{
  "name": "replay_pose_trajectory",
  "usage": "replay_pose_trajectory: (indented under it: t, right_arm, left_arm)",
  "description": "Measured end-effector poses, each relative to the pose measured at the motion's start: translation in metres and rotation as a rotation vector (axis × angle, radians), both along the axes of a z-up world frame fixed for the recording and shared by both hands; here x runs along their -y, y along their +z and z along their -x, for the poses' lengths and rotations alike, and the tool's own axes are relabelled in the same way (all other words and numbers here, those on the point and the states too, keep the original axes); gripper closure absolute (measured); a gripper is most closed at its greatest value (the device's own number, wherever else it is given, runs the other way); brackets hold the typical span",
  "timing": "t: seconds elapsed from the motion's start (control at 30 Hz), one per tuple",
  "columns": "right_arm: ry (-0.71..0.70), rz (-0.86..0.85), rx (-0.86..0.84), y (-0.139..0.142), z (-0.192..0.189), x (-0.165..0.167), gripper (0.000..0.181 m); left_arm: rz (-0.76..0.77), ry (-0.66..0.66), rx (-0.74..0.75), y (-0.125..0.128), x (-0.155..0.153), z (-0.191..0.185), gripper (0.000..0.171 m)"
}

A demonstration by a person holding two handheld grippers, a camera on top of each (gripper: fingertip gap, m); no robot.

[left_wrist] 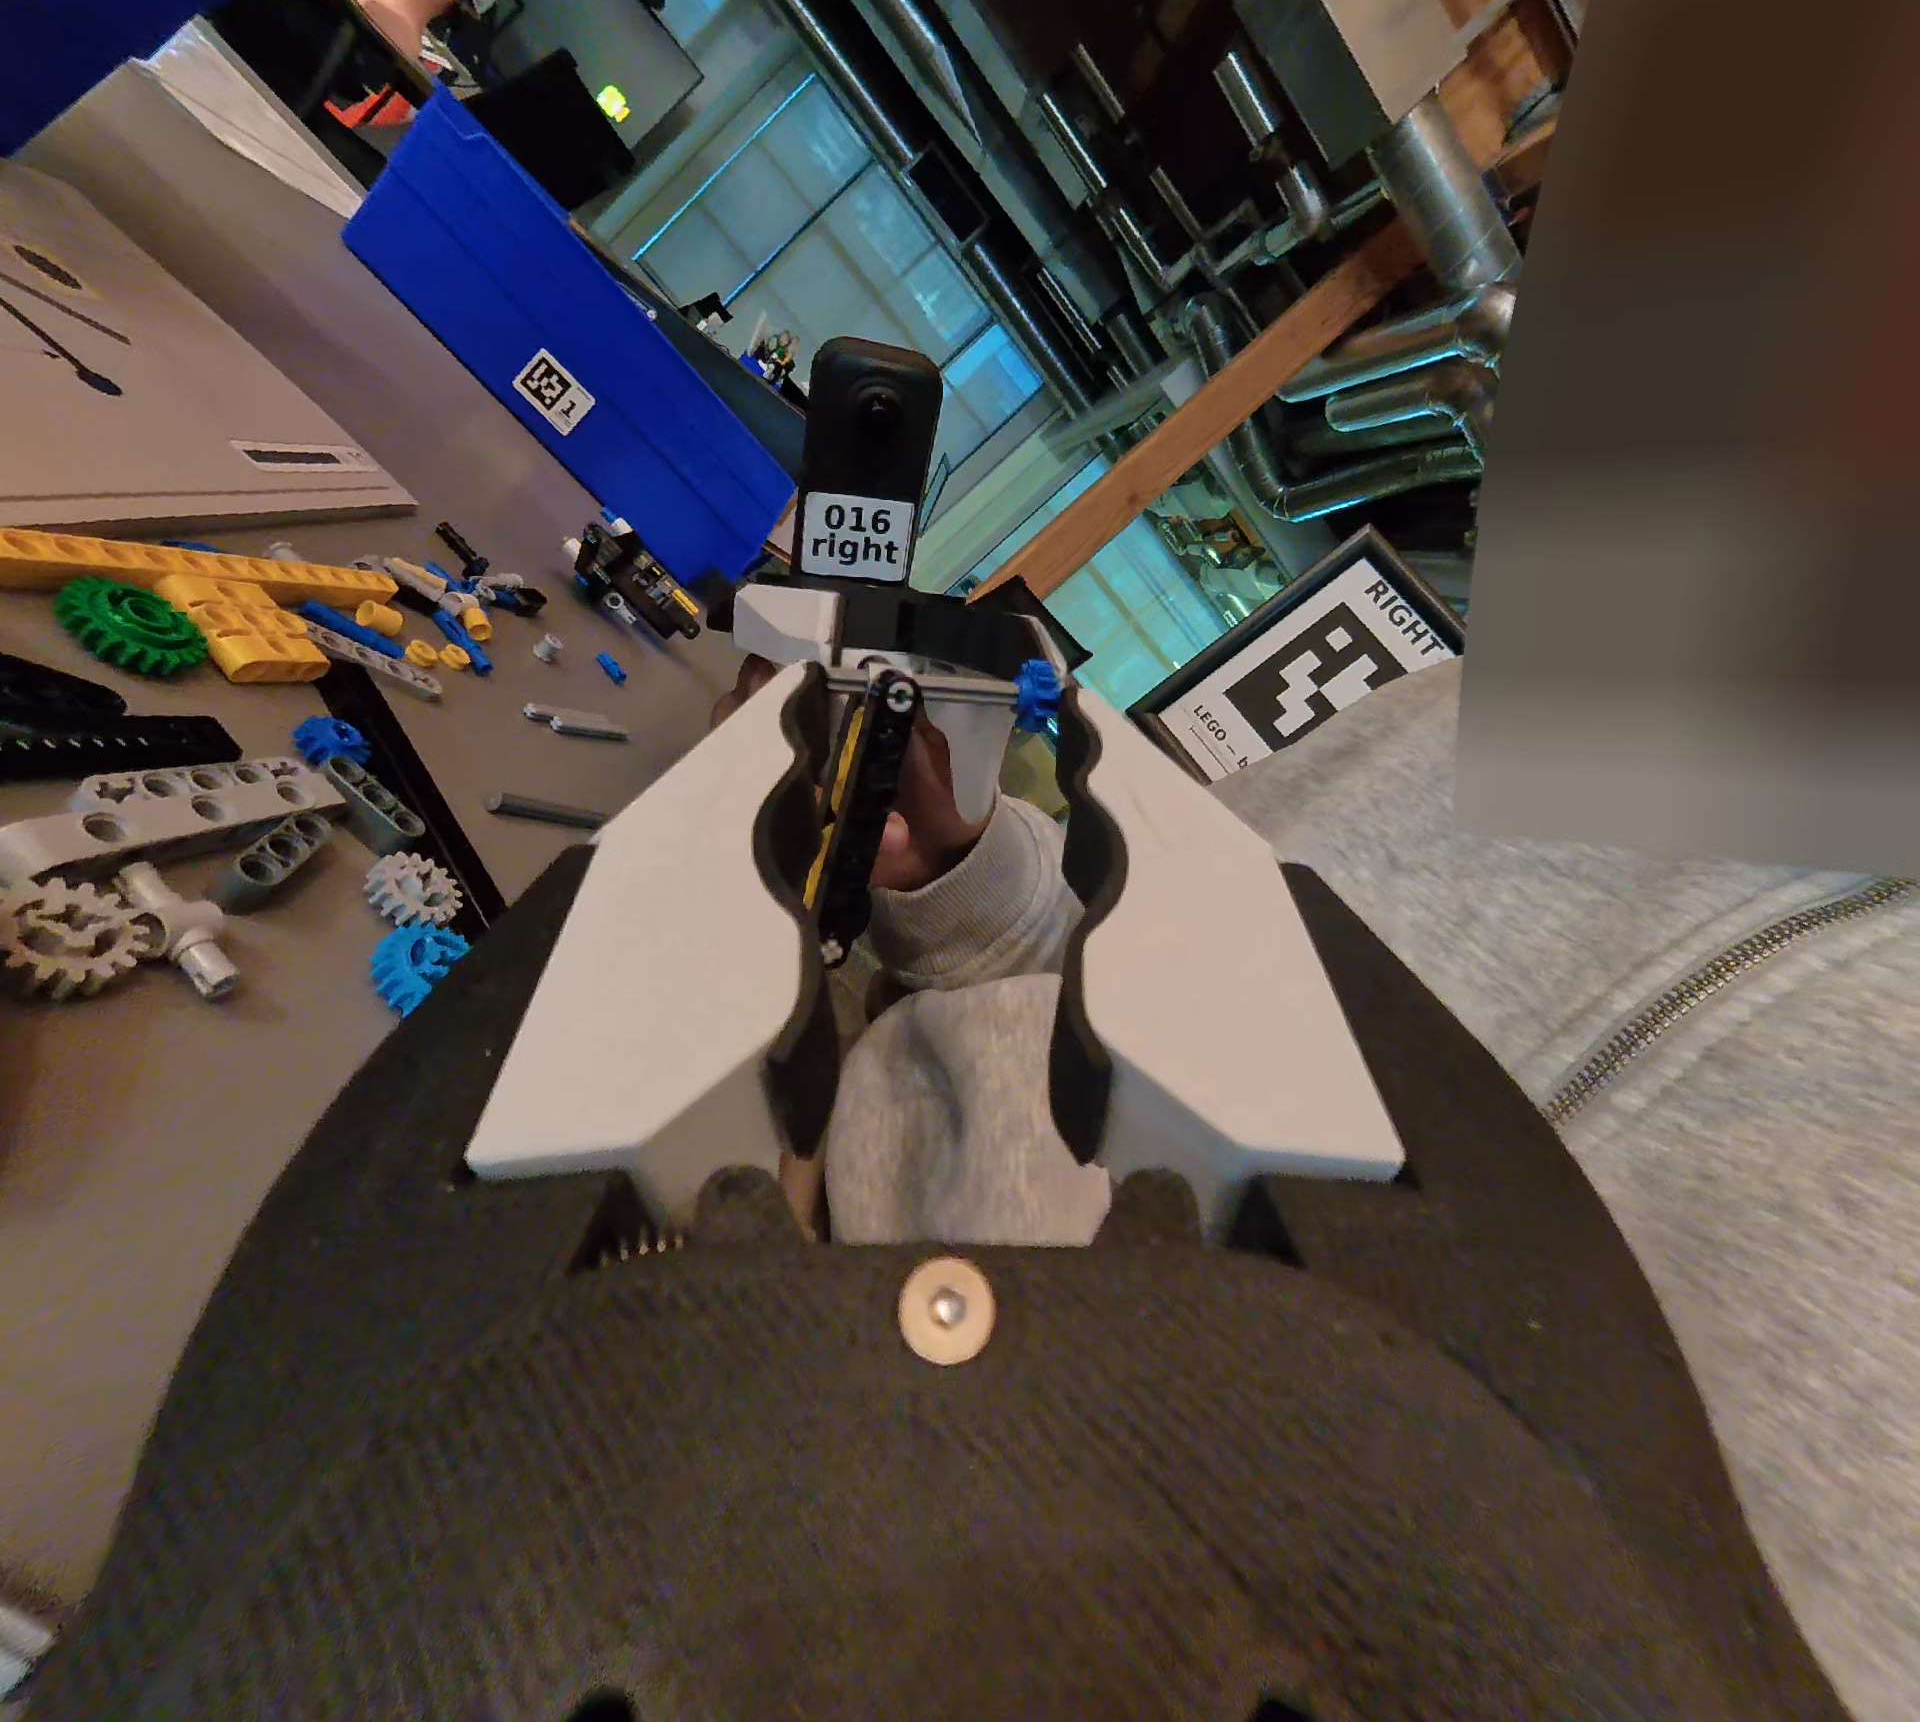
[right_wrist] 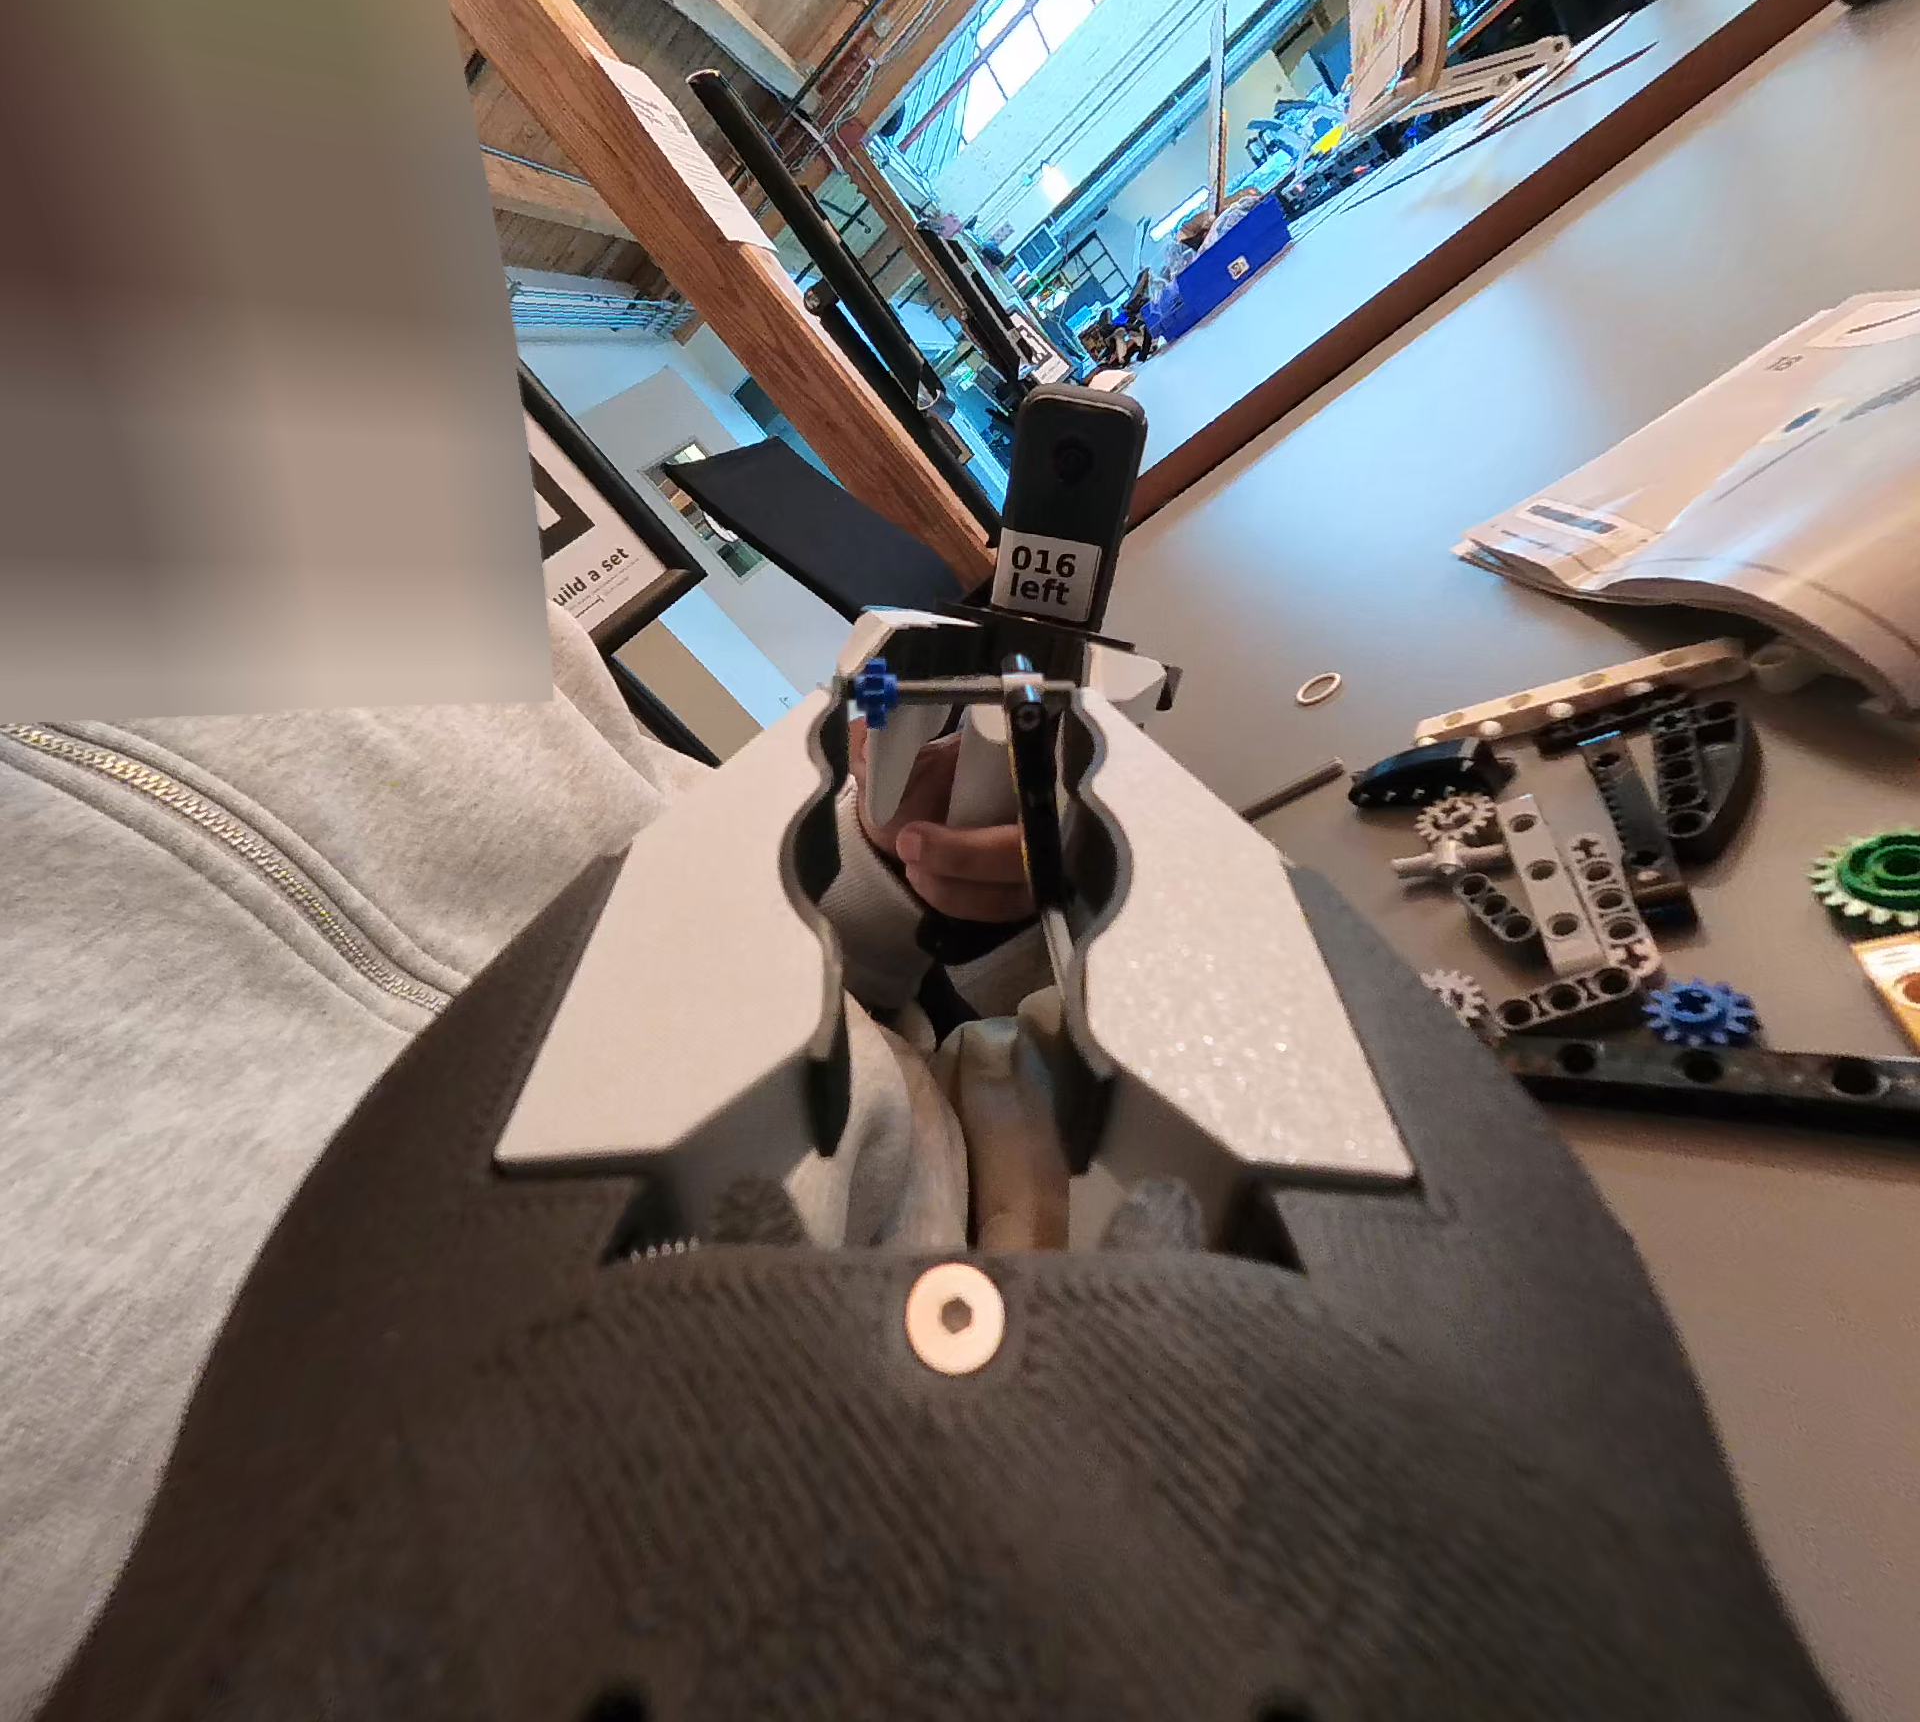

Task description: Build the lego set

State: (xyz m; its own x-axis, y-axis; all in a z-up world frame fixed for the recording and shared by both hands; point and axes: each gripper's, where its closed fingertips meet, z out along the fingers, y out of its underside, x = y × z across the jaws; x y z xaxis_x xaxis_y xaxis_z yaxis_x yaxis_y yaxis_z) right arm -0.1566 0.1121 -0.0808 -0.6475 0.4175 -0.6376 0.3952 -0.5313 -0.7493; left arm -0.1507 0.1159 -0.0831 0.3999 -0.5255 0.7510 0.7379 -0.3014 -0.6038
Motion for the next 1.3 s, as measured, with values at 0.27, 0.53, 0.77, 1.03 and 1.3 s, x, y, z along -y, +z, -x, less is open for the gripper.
replay_pose_trajectory:
  t: [0.27, 0.53, 0.77, 1.03, 1.3]
  right_arm:
    - [-0.075, -0.074, 0.001, -0.004, 0.004, -0.012, 0.133]
    - [-0.040, -0.084, 0.013, -0.007, 0.003, -0.005, 0.140]
    - [0.016, -0.037, -0.012, 0.000, -0.002, 0.000, 0.143]
    - [0.040, -0.048, -0.013, -0.001, -0.005, 0.003, 0.146]
    - [0.055, -0.046, 0.000, -0.002, -0.006, 0.004, 0.151]
  left_arm:
    - [-0.002, 0.010, -0.007, 0.001, 0.000, 0.001, 0.128]
    - [0.002, 0.021, -0.018, 0.000, -0.001, 0.002, 0.129]
    - [0.000, -0.012, 0.004, 0.001, 0.000, -0.003, 0.128]
    - [-0.002, -0.036, 0.023, 0.002, 0.001, -0.005, 0.129]
    - [0.003, -0.035, 0.016, 0.001, 0.001, -0.005, 0.129]
